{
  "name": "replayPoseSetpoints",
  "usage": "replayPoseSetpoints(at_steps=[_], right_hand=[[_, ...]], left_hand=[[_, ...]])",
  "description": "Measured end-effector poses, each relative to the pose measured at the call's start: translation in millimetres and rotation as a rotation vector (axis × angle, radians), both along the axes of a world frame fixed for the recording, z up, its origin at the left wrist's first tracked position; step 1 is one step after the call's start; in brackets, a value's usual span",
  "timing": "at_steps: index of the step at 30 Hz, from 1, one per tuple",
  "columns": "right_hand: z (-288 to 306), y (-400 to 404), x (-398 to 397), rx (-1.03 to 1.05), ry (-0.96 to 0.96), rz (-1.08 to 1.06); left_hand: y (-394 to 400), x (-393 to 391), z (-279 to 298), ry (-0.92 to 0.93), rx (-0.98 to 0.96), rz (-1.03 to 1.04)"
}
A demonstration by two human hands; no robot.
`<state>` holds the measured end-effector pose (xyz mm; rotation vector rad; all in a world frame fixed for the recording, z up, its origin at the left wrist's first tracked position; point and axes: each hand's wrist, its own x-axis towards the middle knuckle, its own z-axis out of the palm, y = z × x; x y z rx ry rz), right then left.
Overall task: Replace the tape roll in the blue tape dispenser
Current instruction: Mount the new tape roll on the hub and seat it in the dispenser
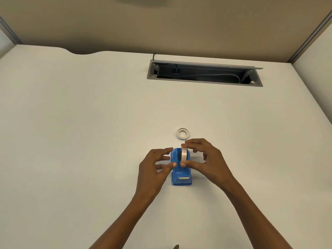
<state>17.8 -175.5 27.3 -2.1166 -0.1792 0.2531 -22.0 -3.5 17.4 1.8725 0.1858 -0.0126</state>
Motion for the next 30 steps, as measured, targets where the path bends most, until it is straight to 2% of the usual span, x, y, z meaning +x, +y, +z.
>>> replayPoseSetpoints(at_steps=[7,13,30], right_hand=[[-13,1,4,-0.029,0.024,0.036],[-16,2,2,0.041,0.04,-0.019],[-13,-3,-8,0.113,-0.078,-0.068]], left_hand=[[-1,3,-4,0.016,0.024,-0.004],[-1,4,-3,0.02,0.023,-0.011],[-5,6,-8,0.01,0.011,-0.056]])
